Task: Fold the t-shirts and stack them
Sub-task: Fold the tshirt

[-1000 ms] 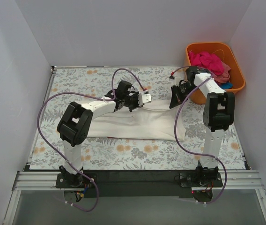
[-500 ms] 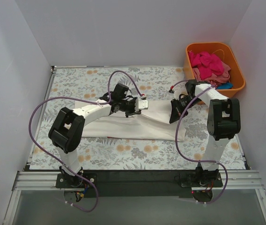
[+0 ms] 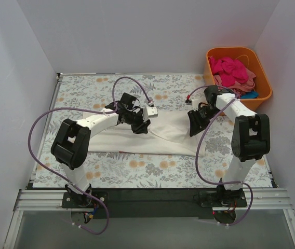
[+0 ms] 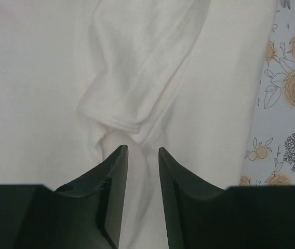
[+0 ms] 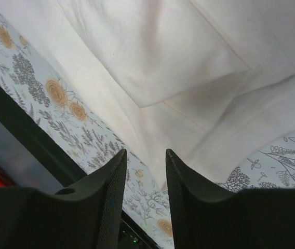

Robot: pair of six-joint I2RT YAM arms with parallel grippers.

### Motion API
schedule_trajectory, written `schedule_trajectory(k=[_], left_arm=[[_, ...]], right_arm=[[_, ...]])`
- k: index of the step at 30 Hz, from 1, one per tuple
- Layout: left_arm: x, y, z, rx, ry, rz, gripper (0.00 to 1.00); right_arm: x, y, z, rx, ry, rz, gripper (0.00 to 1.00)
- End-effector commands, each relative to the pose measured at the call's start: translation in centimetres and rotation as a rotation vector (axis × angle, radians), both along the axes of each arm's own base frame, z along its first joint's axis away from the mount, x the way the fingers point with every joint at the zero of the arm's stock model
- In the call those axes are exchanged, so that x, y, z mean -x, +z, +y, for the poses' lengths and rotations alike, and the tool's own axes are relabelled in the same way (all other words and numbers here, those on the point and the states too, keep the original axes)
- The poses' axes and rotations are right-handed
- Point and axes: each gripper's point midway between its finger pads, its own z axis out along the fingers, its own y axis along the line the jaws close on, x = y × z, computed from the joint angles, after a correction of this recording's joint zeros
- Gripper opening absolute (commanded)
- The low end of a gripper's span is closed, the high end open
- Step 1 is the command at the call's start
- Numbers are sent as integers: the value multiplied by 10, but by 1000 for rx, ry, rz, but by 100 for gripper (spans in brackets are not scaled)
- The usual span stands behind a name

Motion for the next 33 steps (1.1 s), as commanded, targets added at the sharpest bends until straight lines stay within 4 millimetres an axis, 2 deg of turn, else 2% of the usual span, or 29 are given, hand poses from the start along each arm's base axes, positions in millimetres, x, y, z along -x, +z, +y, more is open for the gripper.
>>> schedule_trajectory(k=[1, 3, 5, 8, 11, 13, 18, 20, 24, 26, 27, 28, 29, 30, 31, 32, 33], left_arm=[[-17, 39, 21, 52, 184, 79, 30], [-22, 36, 37, 40, 287, 162, 30], [-19, 31, 51, 20, 342, 230, 30], [-22, 25, 80, 17, 447, 288, 30], [-32, 16, 116, -5, 563, 298, 29], [-36, 8, 133, -29, 615, 307, 29], [-47, -21, 180, -124, 731, 302, 27], [-48, -32, 196, -156, 763, 310, 27], [-51, -49, 223, -187, 849, 346, 26], [-51, -52, 233, -176, 889, 373, 25], [-49, -53, 232, -171, 884, 385, 25], [-48, -53, 243, -164, 915, 395, 25], [-47, -51, 244, -155, 917, 396, 25], [-44, -49, 243, -146, 916, 402, 25], [-44, -36, 242, -125, 905, 379, 25], [-43, -27, 236, -93, 881, 368, 25], [-46, -16, 236, -78, 871, 334, 25]], right_arm=[[-10, 12, 17, 51, 88, -144, 41], [-13, 15, 31, 72, 126, -190, 38], [-20, 17, 39, 89, 133, -233, 35], [-25, 13, 53, 109, 159, -263, 30], [-34, -9, 48, 188, 161, -261, 28], [-41, -28, 37, 265, 156, -252, 28], [-64, -48, 36, 319, 160, -264, 28], [-79, -56, 35, 352, 166, -285, 28], [-128, -63, 34, 432, 187, -391, 27], [-167, -63, 45, 436, 185, -474, 27], [-178, -76, 50, 438, 211, -484, 27], [-200, -73, 60, 421, 202, -554, 27], [-229, -56, 67, 430, 180, -654, 27], [-245, -59, 75, 441, 181, -712, 28], [-266, -45, 85, 428, 172, -795, 30], [-289, -15, 95, 408, 139, -885, 32], [-301, -5, 95, 413, 119, -922, 33]])
